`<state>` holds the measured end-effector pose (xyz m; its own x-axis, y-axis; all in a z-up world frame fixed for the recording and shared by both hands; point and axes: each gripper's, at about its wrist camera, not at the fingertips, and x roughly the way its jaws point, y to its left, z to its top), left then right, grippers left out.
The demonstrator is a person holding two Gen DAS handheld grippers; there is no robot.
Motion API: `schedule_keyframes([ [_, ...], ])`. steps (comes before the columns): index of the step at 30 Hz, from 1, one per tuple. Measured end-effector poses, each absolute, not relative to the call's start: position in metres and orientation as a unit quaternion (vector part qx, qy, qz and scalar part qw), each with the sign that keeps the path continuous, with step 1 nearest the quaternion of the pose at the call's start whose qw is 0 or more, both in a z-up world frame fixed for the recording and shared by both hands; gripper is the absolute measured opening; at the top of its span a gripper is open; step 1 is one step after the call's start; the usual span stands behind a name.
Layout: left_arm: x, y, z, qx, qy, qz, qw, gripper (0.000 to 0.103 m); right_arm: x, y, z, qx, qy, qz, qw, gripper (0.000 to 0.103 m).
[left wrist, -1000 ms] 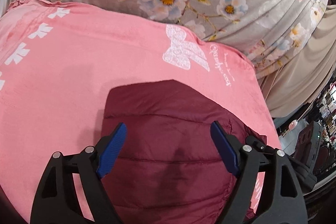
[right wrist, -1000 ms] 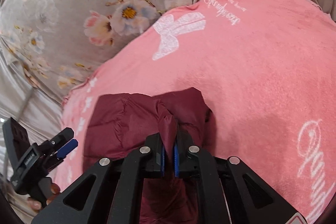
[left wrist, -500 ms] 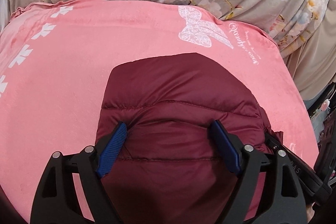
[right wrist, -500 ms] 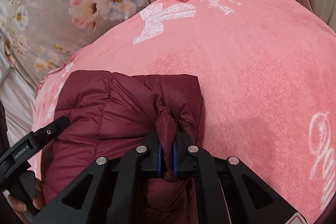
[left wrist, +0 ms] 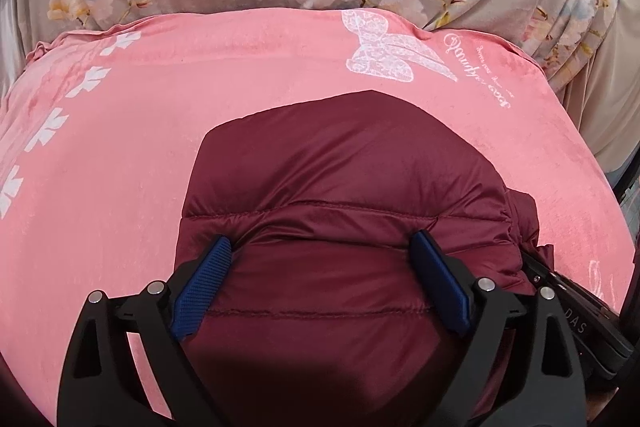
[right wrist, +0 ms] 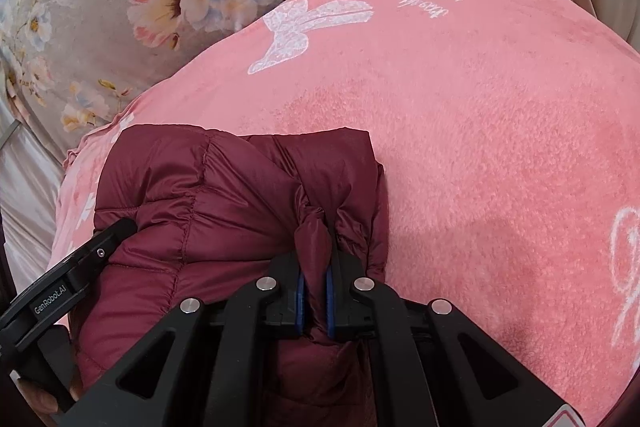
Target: Fold large clothes
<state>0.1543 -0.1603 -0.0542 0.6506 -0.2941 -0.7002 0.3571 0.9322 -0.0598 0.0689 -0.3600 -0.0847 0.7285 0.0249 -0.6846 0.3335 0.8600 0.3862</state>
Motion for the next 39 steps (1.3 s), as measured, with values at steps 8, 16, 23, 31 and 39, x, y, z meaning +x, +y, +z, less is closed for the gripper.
schedule_keyframes([
  [8,0.153,-0.165,-0.056,0.056,0.374,-0.171,0.910,0.089,0.059,-0.368,-0.055,0.259,0.371,-0.104,0.886,0.007],
  [16,0.149,-0.155,-0.040,0.046,0.405,-0.172,0.897,0.089,-0.006,-0.334,0.031,0.193,0.328,-0.073,0.922,0.019],
  [23,0.105,-0.119,-0.014,0.006,0.433,-0.230,0.871,0.089,-0.040,-0.290,0.016,0.146,0.374,-0.053,0.914,0.019],
  [31,0.067,-0.099,-0.020,0.034,0.444,-0.234,0.864,0.089,-0.058,-0.290,-0.025,0.155,0.424,-0.069,0.889,0.019],
  [39,0.075,-0.093,-0.054,0.022,0.487,-0.224,0.844,0.091,-0.055,-0.298,-0.069,0.187,0.455,-0.072,0.868,0.015],
])
